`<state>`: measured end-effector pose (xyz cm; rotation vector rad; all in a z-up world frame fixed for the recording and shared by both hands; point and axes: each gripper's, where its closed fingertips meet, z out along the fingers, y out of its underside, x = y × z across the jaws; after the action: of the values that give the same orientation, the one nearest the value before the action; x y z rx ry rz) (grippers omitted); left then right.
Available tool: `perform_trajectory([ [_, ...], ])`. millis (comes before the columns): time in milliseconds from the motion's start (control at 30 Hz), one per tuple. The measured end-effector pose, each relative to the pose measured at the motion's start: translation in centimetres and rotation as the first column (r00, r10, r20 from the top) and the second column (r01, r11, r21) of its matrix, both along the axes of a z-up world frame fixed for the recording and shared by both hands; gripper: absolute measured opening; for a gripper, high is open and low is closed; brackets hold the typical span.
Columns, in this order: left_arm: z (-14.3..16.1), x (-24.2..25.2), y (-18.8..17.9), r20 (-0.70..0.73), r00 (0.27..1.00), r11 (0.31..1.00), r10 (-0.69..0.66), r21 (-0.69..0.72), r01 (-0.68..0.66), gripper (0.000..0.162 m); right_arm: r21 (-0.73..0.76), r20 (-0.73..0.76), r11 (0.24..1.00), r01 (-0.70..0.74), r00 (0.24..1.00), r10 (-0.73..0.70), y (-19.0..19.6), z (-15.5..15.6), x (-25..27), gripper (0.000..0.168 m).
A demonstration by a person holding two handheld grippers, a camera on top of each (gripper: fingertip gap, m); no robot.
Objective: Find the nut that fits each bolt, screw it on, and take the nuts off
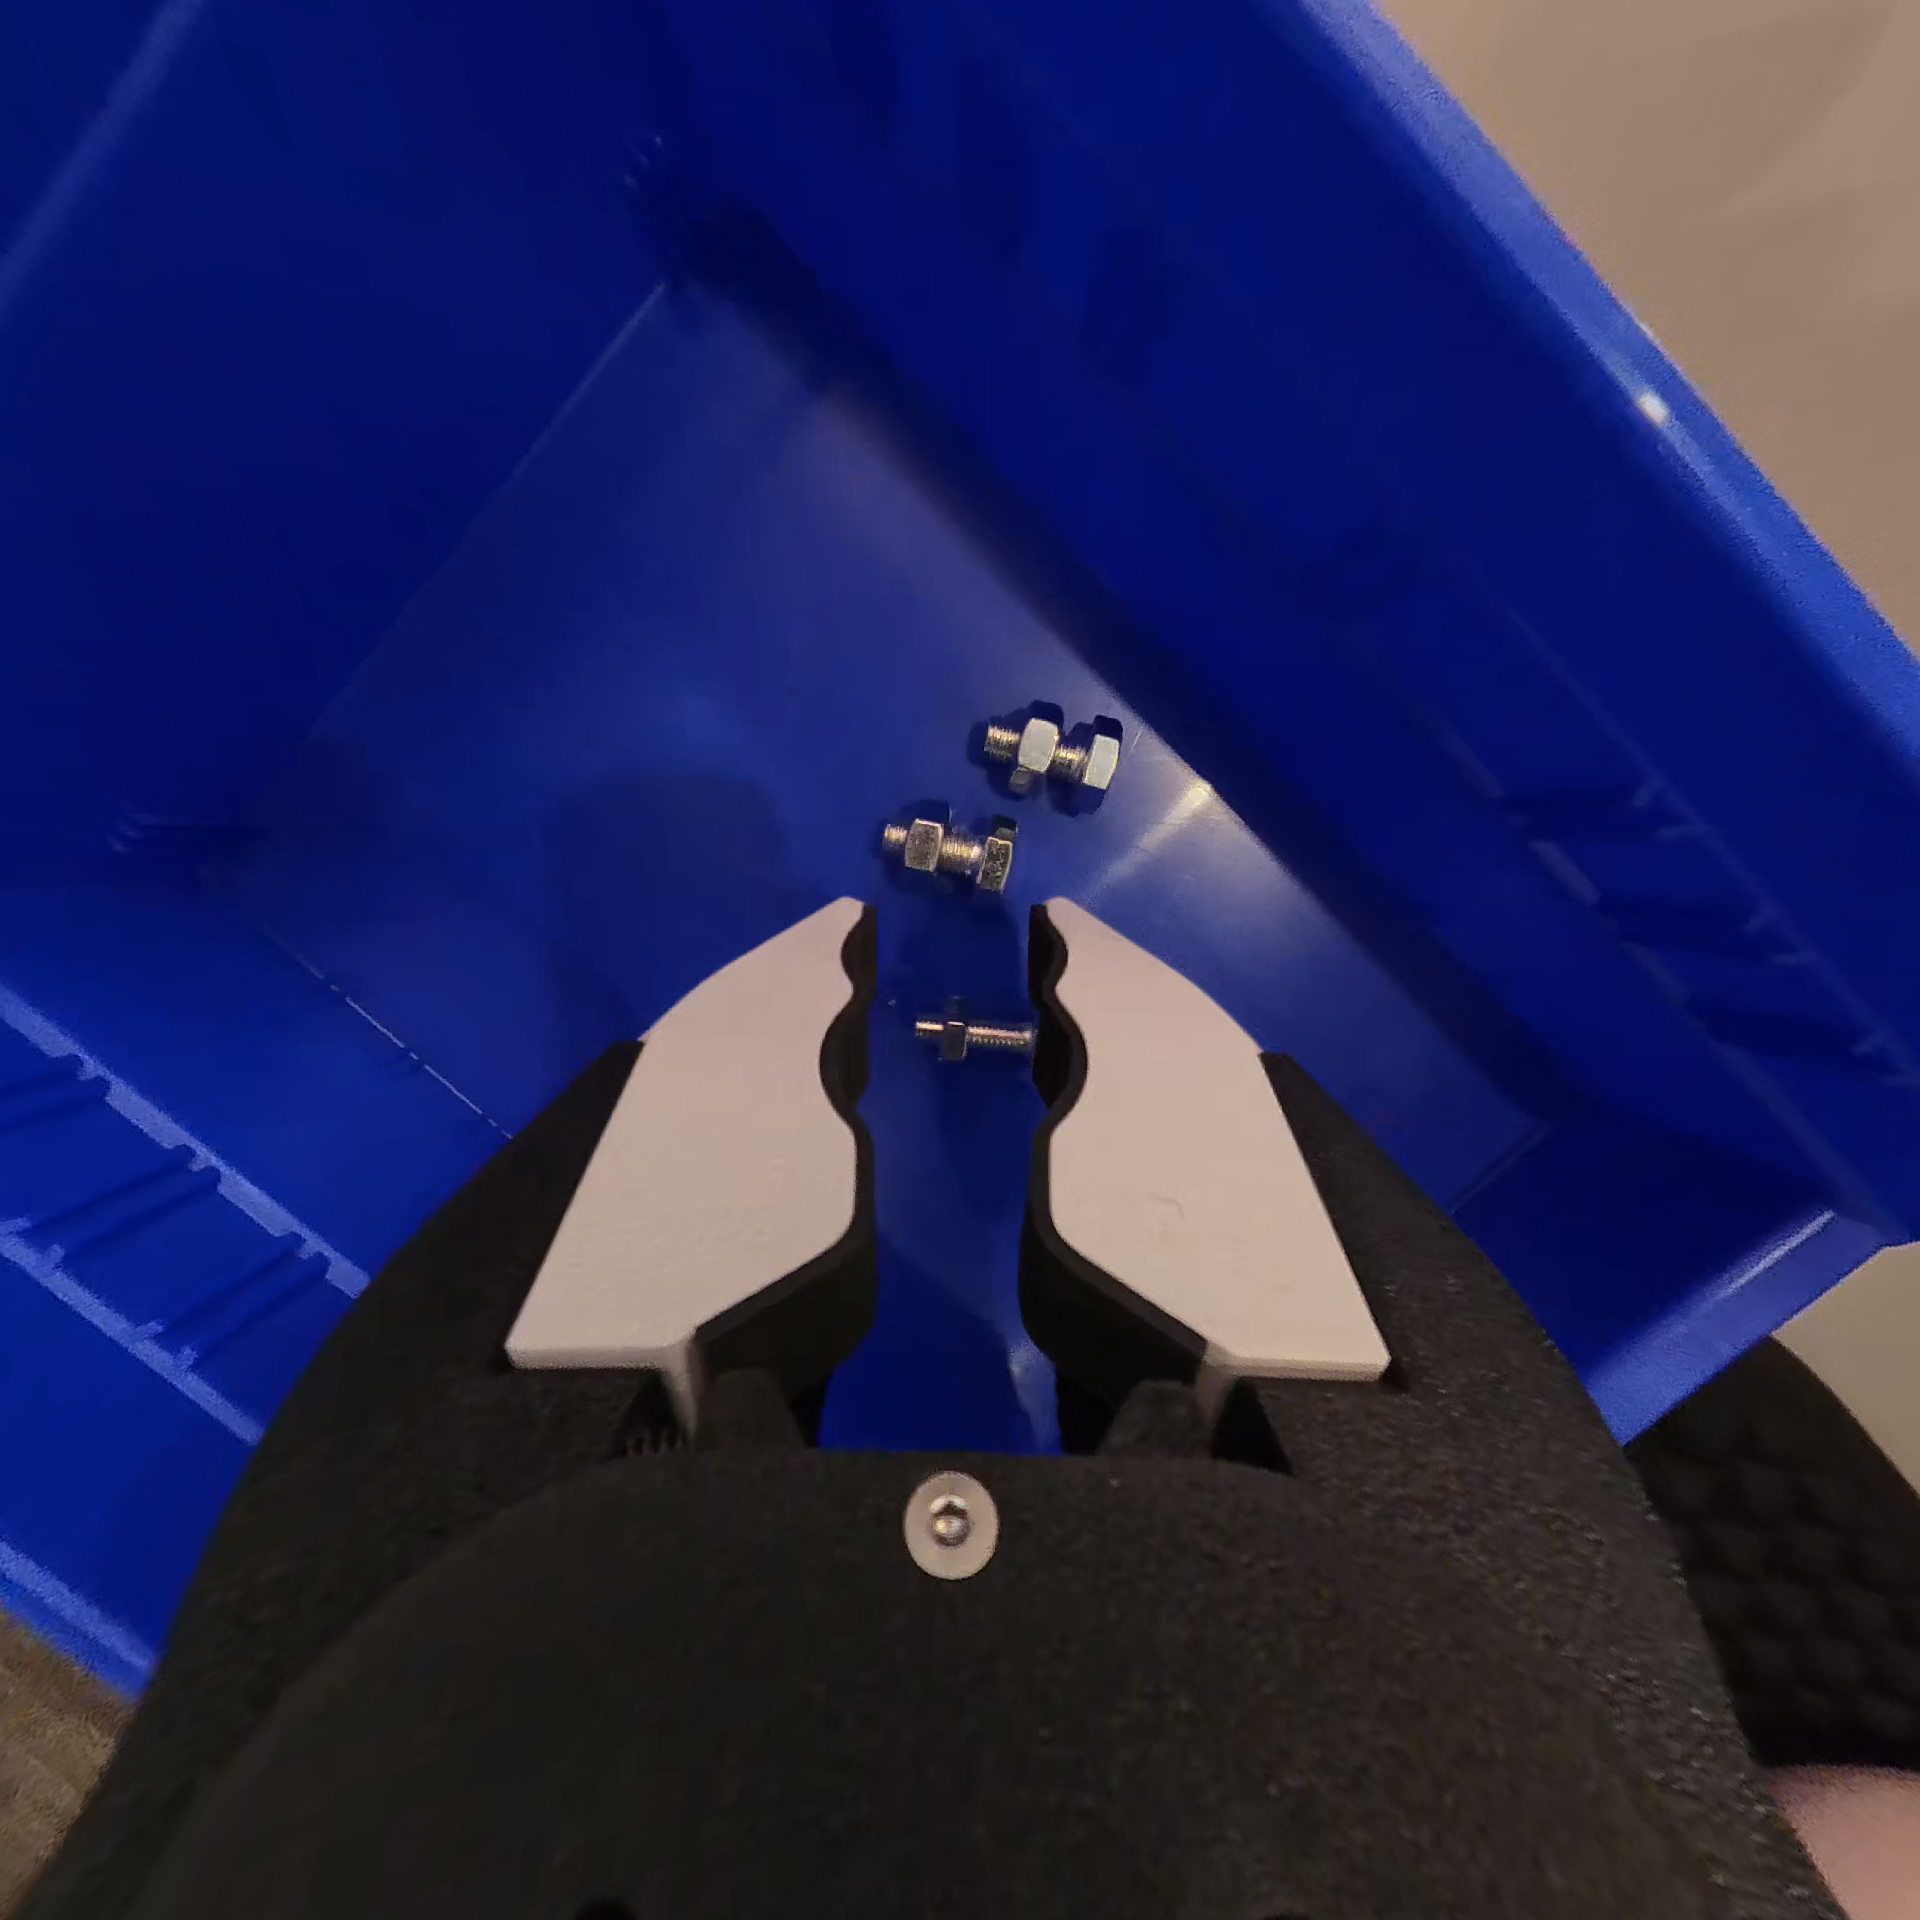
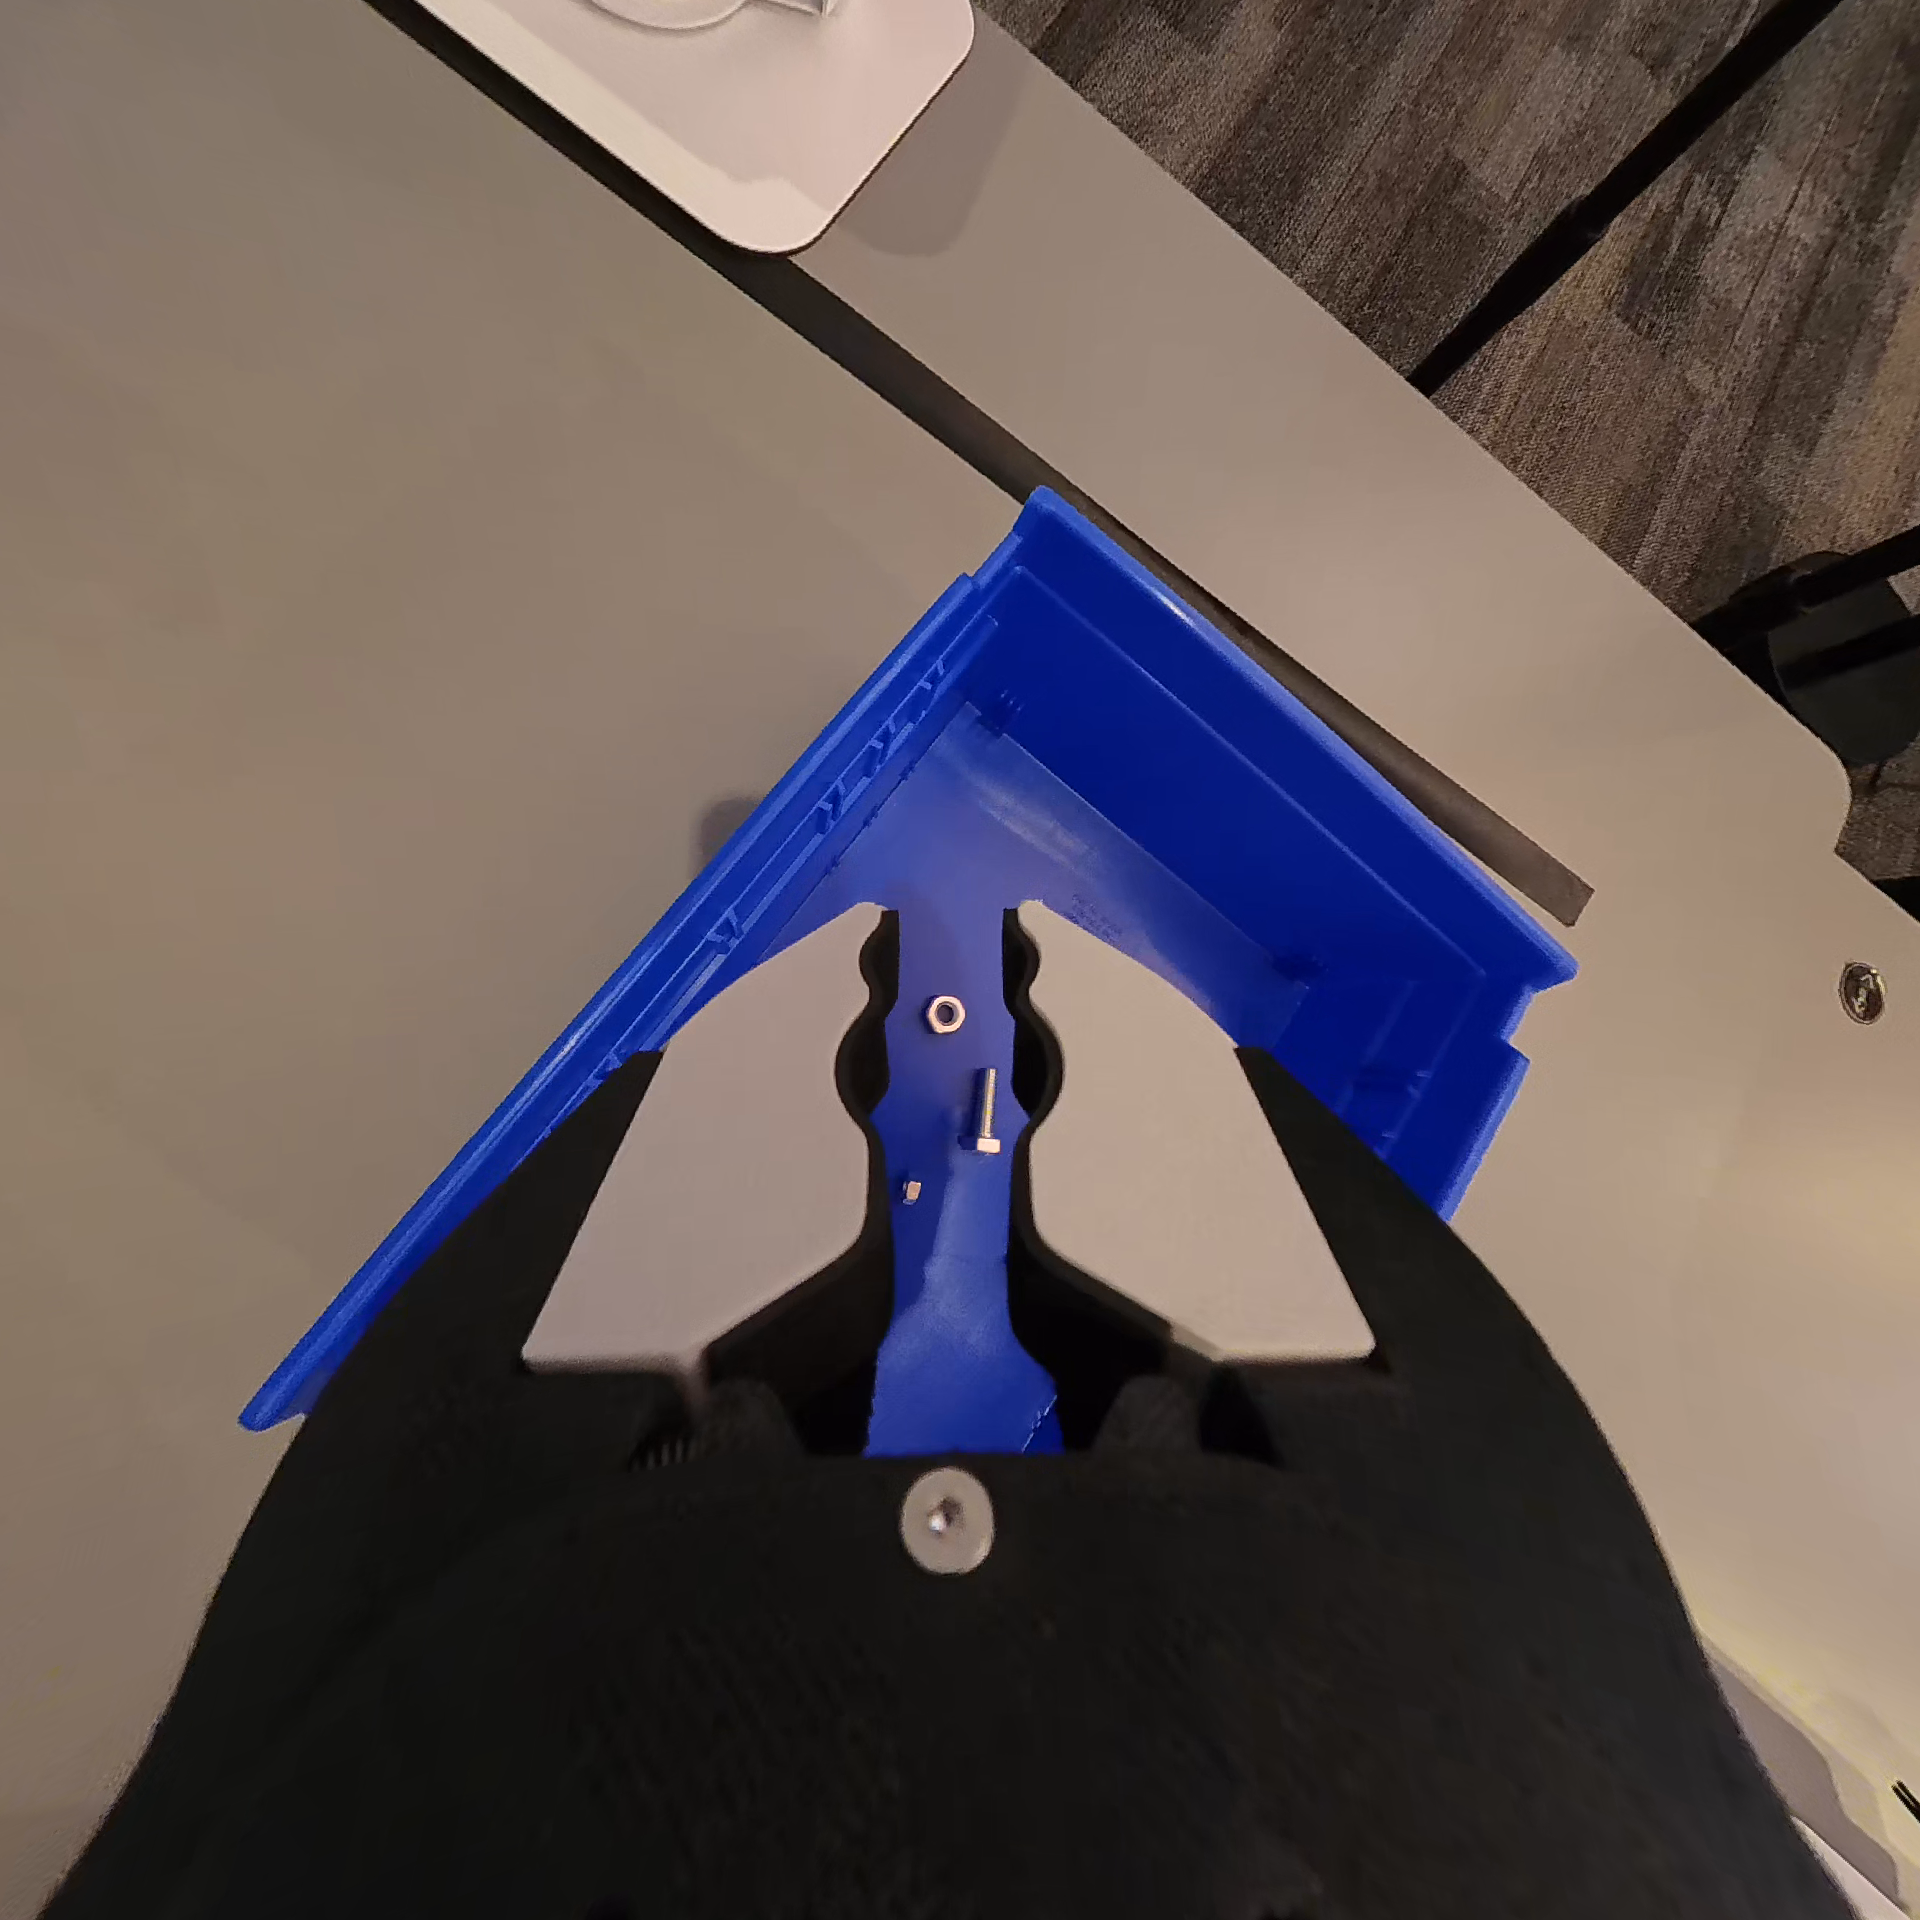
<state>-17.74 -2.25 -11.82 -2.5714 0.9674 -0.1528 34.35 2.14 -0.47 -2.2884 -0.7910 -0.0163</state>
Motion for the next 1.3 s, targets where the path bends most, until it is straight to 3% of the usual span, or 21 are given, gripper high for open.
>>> perform_trajectory([
  [167,0.2,-0.2,0.0,0.065,0.985,0.985,0.16,-0.073,-0.155,0.02,-0.005,0.008,1.0,-0.008,1.0,0.009,0.0,-0.2,-0.4,0.02],
  [333,0.5,0.5,0.6,0.15,0.924,0.932,0.351,-0.15,-0.329,0.021,-0.021,0.032,1.0,-0.018,0.999,0.019,-0.1,-0.7,-0.7,0.021],
  [533,-0.9,-0.3,1.2,0.098,0.882,0.881,0.461,-0.17,-0.441,0.026,-0.025,0.04,0.999,-0.021,0.999,0.022,0.0,-0.9,-0.8,0.021],
  [633,-1.2,0.7,1.2,0.154,0.863,0.866,0.482,-0.232,-0.443,0.031,-0.022,0.045,1.0,-0.022,0.999,0.023,0.1,-1.0,-0.8,0.021],
  [933,-2.6,0.7,0.8,0.006,0.894,0.874,0.449,-0.213,-0.437,0.027,-0.035,0.075,0.999,-0.032,0.997,0.035,0.1,-1.5,-1.0,0.021],
  [1300,-2.4,-0.1,0.6,-0.008,0.901,0.88,0.434,-0.214,-0.425,0.025,-0.038,0.086,0.998,-0.045,0.995,0.048,0.0,-1.7,-1.3,0.021],
])
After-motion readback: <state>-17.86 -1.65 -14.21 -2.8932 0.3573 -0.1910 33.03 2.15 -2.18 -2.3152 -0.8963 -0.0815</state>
